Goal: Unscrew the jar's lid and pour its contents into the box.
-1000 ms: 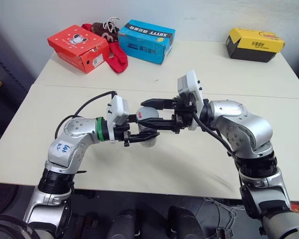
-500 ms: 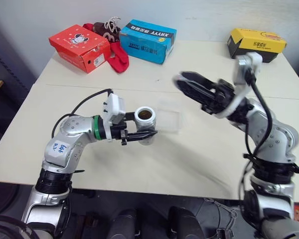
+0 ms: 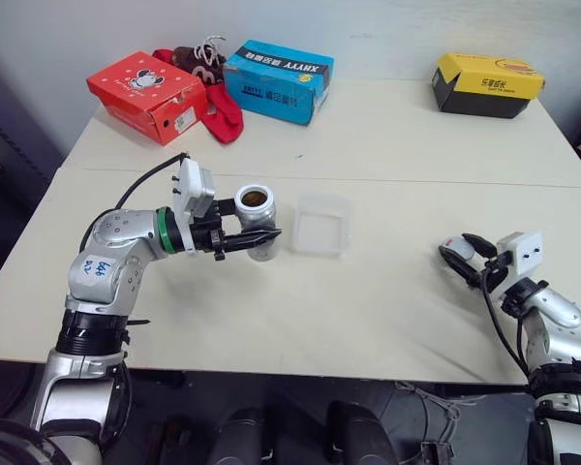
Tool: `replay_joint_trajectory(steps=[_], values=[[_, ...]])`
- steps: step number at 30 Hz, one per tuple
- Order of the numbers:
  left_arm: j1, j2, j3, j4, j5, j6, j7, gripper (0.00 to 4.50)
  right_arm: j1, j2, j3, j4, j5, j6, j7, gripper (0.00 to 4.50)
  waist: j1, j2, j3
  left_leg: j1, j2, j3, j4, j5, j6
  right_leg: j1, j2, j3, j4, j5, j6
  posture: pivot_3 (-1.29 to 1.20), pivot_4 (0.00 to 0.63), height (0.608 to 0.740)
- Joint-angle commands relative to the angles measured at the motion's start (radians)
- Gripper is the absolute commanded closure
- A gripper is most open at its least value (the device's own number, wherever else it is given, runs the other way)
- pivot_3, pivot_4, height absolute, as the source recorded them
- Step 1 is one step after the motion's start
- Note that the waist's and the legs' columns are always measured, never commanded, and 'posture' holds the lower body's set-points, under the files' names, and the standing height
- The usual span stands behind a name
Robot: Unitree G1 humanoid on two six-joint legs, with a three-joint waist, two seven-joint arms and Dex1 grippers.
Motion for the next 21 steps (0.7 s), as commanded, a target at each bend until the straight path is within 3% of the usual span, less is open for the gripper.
replay_joint_trajectory(steps=[1,4,12,18,21], values=[[-0.049,-0.006,0.002,0.017,0.014,-0.039,-0.007,2.12,0.021,-0.008,-0.048,-0.058,0.054,0.026,0.019,1.01,0.003,0.0,0.0,0.0,0.0,0.0,0.0,0.0,0.0,0.0,0.0,0.0,0.0,0.0,0.0,0.0,0.15,0.74],[-0.084,-0.012,-0.012,0.049,0.037,-0.069,-0.017,2.12,0.067,-0.021,-0.068,-0.146,0.08,0.061,0.021,0.04,0.007,0.0,0.0,0.0,0.0,-0.001,0.0,0.0,0.0,0.0,0.0,0.0,0.0,0.0,0.0,0.0,0.15,0.74],[-0.245,-0.054,-0.076,0.285,0.217,-0.266,0.042,2.12,0.247,-0.107,-0.102,-0.731,0.243,0.256,0.077,0.01,0.015,0.003,0.002,-0.001,0.0,-0.002,0.001,0.0,0.0,0.0,0.0,-0.001,0.0,0.0,0.0,0.0,0.15,0.74],[-0.38,-0.127,-0.16,0.507,0.426,-0.53,0.179,2.12,0.41,-0.174,-0.133,-0.992,0.351,0.392,0.15,0.01,0.036,0.002,0.003,-0.001,0.0,-0.002,0.001,-0.001,0.0,0.0,0.001,-0.002,-0.001,0.0,0.0,0.0,0.15,0.74],[-0.457,-0.133,-0.257,0.619,0.628,-0.717,0.322,2.12,0.439,-0.164,-0.149,-1.033,0.346,0.406,0.117,0.01,0.044,0.0,0.004,-0.003,-0.001,-0.001,0.002,-0.001,0.002,0.0,0.0,-0.001,-0.002,0.002,0.003,0.0,0.15,0.74]])
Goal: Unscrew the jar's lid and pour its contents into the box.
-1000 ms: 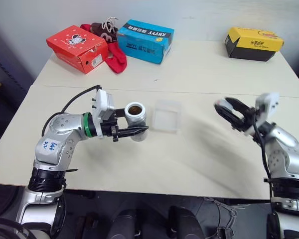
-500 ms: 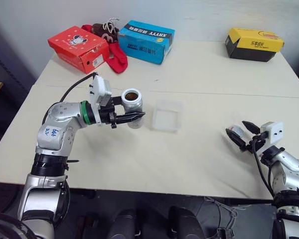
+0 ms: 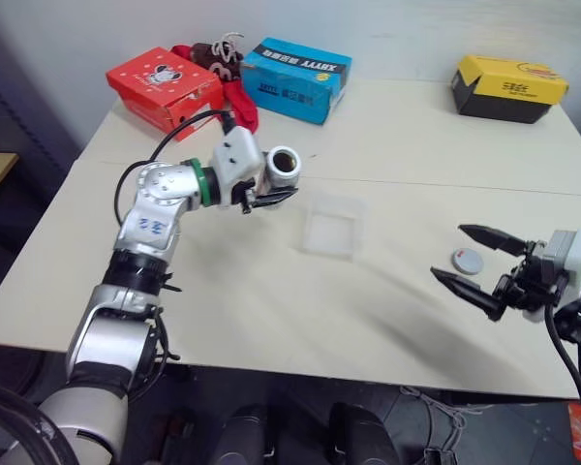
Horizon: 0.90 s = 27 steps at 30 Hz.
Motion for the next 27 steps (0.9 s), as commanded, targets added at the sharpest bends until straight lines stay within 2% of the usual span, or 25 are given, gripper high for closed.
replay_joint_trajectory(steps=[1,4,7,10,15,18,23,27], values=[[-0.099,-0.009,-0.092,0.104,0.216,-0.24,0.18,2.12,0.021,0.003,-0.053,-0.07,0.017,0.015,-0.04,0.01,0.005,0.0,0.0,0.0,0.0,0.0,0.0,0.0,0.001,0.0,0.0,0.0,0.0,0.0,0.001,0.0,0.15,0.74],[-0.173,-0.044,-0.141,0.225,0.342,-0.355,0.367,2.12,0.053,0.024,-0.053,-0.096,0.004,0.012,-0.069,0.01,0.016,-0.002,0.001,0.0,-0.001,0.001,0.0,-0.002,0.002,0.0,-0.001,0.001,-0.001,0.001,0.001,0.0,0.15,0.74],[-0.241,-0.052,-0.239,0.309,0.538,-0.454,0.604,2.12,0.077,0.046,-0.055,-0.114,-0.002,0.01,-0.093,0.01,0.02,-0.002,0.001,-0.001,-0.001,0.0,0.0,-0.002,0.002,-0.001,-0.001,0.0,-0.001,0.001,0.001,0.0,0.15,0.74],[-0.313,-0.043,-0.39,0.363,0.799,-0.493,0.928,2.12,0.096,0.065,-0.056,-0.128,-0.004,0.008,-0.115,0.01,0.021,-0.004,0.002,-0.002,-0.002,0.001,0.0,-0.003,0.003,-0.002,-0.001,0.0,-0.002,0.001,0.001,0.0,0.15,0.74],[-0.4,-0.073,-0.614,0.447,1.107,-0.441,1.357,2.12,0.123,0.096,-0.054,-0.148,-0.015,-0.004,-0.143,0.01,0.021,-0.005,0.003,-0.005,-0.002,0.0,0.0,-0.004,0.005,-0.003,-0.001,0.0,-0.003,0.001,0.002,0.0,0.15,0.74],[-0.425,-0.1,-0.743,0.49,1.269,-0.325,1.588,2.12,0.143,0.117,-0.058,-0.169,-0.009,-0.004,-0.162,0.01,0.022,-0.005,0.003,-0.006,-0.002,-0.001,0.0,-0.004,0.005,-0.003,-0.002,0.0,-0.003,0.001,0.002,0.0,0.15,0.74],[-0.442,-0.162,-0.85,0.584,1.387,-0.133,1.772,2.12,0.173,0.144,-0.055,-0.202,-0.006,-0.003,-0.187,0.01,0.021,-0.006,0.003,-0.017,-0.002,0.001,0.003,-0.003,0.006,-0.015,-0.002,0.001,0.002,0.001,0.002,0.0,0.15,0.74],[-0.442,-0.198,-0.895,0.623,1.431,-0.025,1.854,2.12,0.18,0.16,-0.048,-0.218,-0.007,0.0,-0.203,0.01,0.02,-0.006,0.003,-0.017,-0.002,0.001,0.004,-0.002,0.007,-0.016,-0.002,0.001,0.002,0.001,0.002,0.0,0.15,0.74]])
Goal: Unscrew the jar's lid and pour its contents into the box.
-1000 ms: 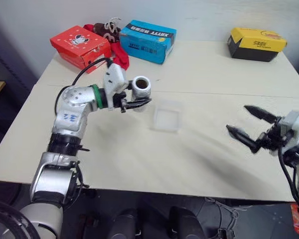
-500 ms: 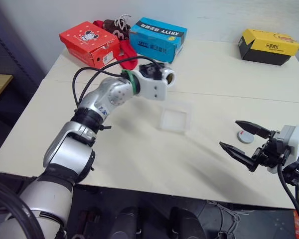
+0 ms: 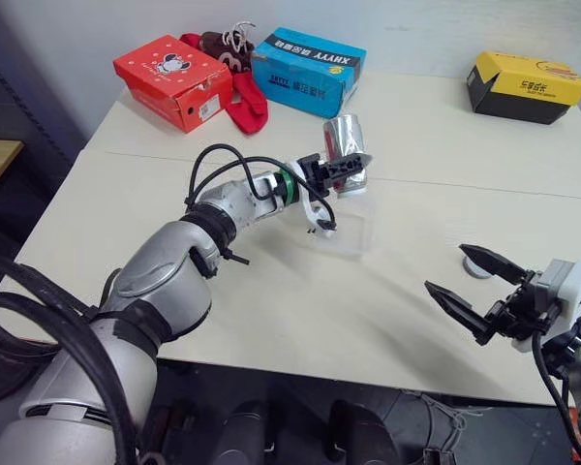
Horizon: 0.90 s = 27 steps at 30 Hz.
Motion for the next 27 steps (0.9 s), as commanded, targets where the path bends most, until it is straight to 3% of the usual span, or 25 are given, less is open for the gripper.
replay_joint_trajectory(steps=[1,8,11,14,17,18,21,23,27], values=[[-0.03,-0.029,-0.035,0.018,0.048,0.141,0.095,2.12,0.005,0.01,-0.011,-0.053,0.009,-0.011,-0.017,0.01,0.0,0.0,0.0,0.0,0.0,0.0,0.001,0.0,0.0,0.0,0.0,0.0,0.0,0.0,0.0,0.0,0.15,0.74],[-0.038,-0.021,-0.015,0.025,0.003,0.092,0.076,2.12,-0.002,0.02,-0.002,-0.049,0.006,-0.01,-0.03,0.01,-0.002,-0.001,0.0,0.0,0.001,0.0,0.004,0.0,0.0,0.0,-0.001,0.001,0.002,0.0,0.0,0.0,0.15,0.74],[-0.025,0.008,0.029,0.008,-0.068,-0.038,0.018,2.12,-0.015,0.019,0.01,-0.042,0.007,-0.008,-0.028,0.01,-0.003,0.0,0.0,0.0,0.001,0.0,0.006,0.0,-0.001,0.0,-0.001,0.001,0.003,0.0,0.0,0.0,0.15,0.74],[0.001,0.05,0.136,0.0,-0.23,-0.274,-0.123,2.12,-0.032,0.017,0.017,-0.029,0.01,-0.005,-0.027,0.01,-0.008,0.0,0.0,0.0,0.002,0.0,0.01,-0.001,-0.002,0.0,-0.002,0.002,0.005,0.0,0.0,0.0,0.15,0.74],[0.063,0.101,0.358,0.003,-0.55,-0.551,-0.42,2.12,-0.059,0.011,0.025,-0.009,0.015,-0.003,-0.019,0.01,-0.014,0.0,0.0,0.001,0.002,0.0,0.012,-0.001,-0.002,-0.001,-0.01,0.001,0.008,0.0,-0.001,0.0,0.15,0.74],[0.098,0.107,0.466,0.003,-0.711,-0.592,-0.598,2.12,-0.074,0.009,0.031,0.003,0.003,-0.016,-0.011,0.01,-0.017,0.0,0.0,0.001,0.002,0.0,0.012,-0.001,-0.002,-0.001,-0.012,0.001,0.009,0.0,-0.001,0.0,0.15,0.74],[0.196,0.094,0.729,-0.06,-1.127,-0.515,-1.089,2.12,-0.117,0.01,0.053,0.042,-0.035,-0.061,0.014,0.01,-0.03,0.0,0.0,0.001,0.001,0.0,0.014,-0.001,-0.002,-0.001,-0.013,-0.001,0.013,-0.001,-0.001,0.0,0.15,0.74],[0.258,0.099,0.881,-0.154,-1.351,-0.292,-1.332,2.12,-0.151,0.019,0.071,0.076,-0.053,-0.103,0.049,0.01,-0.035,0.0,0.0,0.001,0.0,0.0,0.015,-0.001,-0.001,0.0,-0.012,-0.003,0.015,-0.001,-0.001,0.0,0.15,0.74],[0.435,0.172,1.051,-0.415,-1.578,0.056,-1.525,2.12,-0.193,0.034,0.102,0.127,-0.068,-0.174,0.11,0.01,-0.043,0.0,0.0,0.002,-0.002,0.001,0.016,0.0,0.001,0.0,-0.005,-0.001,0.018,0.0,-0.001,0.0,0.15,0.74]])
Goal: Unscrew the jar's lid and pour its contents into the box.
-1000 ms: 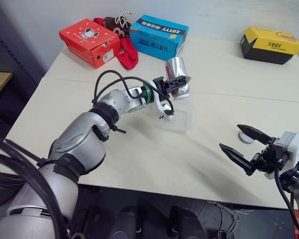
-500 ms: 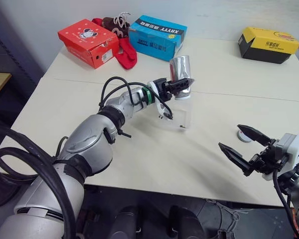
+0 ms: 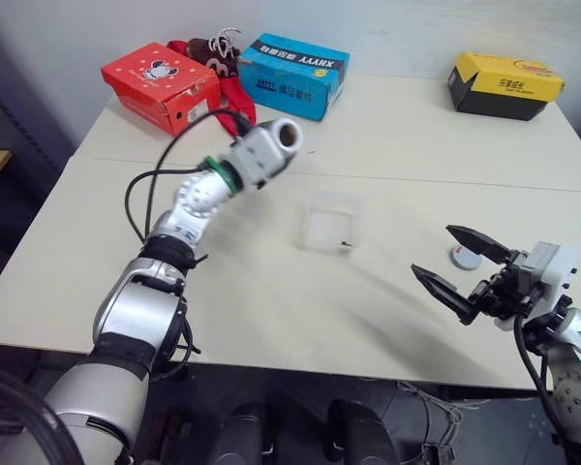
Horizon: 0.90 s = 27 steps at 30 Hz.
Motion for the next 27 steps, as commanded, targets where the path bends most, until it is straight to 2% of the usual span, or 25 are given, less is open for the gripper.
replay_joint_trajectory(steps=[1,7,10,13,21,27], values=[[0.148,0.074,0.152,-0.26,-0.201,0.282,-0.108,2.12,-0.02,0.008,0.015,0.021,-0.002,-0.066,0.052,0.01,-0.013,0.0,0.0,0.001,0.0,0.0,0.0,0.0,0.0,0.0,0.001,0.001,0.0,0.0,0.0,0.0,0.15,0.74],[0.507,0.169,0.404,-0.619,-0.312,0.49,0.031,2.12,-0.03,0.036,0.046,0.045,0.027,-0.124,0.139,0.01,-0.02,-0.001,0.0,0.002,0.002,0.0,0.0,0.0,-0.001,0.0,0.003,0.004,0.002,0.0,0.0,0.0,0.15,0.74],[0.661,0.135,0.529,-0.771,-0.381,0.488,0.089,2.12,-0.035,0.041,0.05,0.053,0.039,-0.134,0.16,0.01,-0.018,-0.001,0.0,0.003,0.002,-0.001,0.0,0.0,-0.001,0.001,0.003,0.006,0.002,0.0,0.0,0.0,0.15,0.74],[0.772,0.121,0.575,-0.84,-0.352,0.476,0.149,2.12,-0.046,0.044,0.061,0.075,0.043,-0.15,0.196,0.01,-0.003,-0.002,-0.001,0.004,0.001,-0.003,0.0,0.0,-0.002,0.003,0.001,0.006,0.001,0.0,0.0,0.0,0.15,0.74],[0.835,0.097,0.551,-0.769,-0.303,0.433,0.159,2.12,-0.054,0.048,0.066,0.111,0.047,-0.179,0.264,0.01,0.006,-0.003,-0.001,0.011,0.001,-0.002,-0.001,-0.005,-0.009,0.008,0.001,0.006,0.001,0.0,-0.001,0.0,0.15,0.74],[0.817,0.097,0.54,-0.725,-0.318,0.491,0.15,2.12,-0.067,0.047,0.077,0.117,0.032,-0.27,0.336,0.01,0.005,-0.002,-0.002,0.019,0.003,0.0,-0.004,-0.007,-0.011,0.014,0.003,0.007,-0.001,0.0,-0.001,0.0,0.15,0.74]])
